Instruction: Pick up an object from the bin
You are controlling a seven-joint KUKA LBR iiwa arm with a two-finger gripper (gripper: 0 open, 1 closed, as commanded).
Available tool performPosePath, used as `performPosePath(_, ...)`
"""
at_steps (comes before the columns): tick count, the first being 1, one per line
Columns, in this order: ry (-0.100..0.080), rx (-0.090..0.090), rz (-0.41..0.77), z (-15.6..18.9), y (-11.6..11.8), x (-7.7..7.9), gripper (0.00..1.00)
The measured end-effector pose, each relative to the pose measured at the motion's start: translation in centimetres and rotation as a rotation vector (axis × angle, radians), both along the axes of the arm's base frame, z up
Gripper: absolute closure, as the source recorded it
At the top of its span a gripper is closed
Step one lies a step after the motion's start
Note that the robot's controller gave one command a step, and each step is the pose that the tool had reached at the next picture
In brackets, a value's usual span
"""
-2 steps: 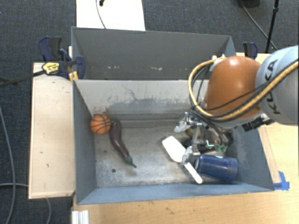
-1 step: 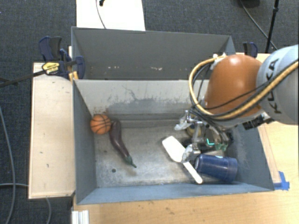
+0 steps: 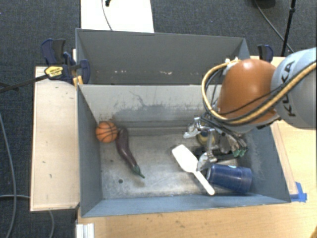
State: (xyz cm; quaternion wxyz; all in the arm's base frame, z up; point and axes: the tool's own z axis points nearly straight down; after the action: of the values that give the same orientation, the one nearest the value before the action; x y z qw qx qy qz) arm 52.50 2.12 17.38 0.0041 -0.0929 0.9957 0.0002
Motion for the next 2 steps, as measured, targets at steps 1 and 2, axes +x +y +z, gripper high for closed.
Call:
performPosePath(1,0.010,-0.001,0.178,-2.2,-1.8,0.2,0.00)
performPosePath(2,0.006,0.003,-0.160,-9.4,-2.1,3.5,1.00)
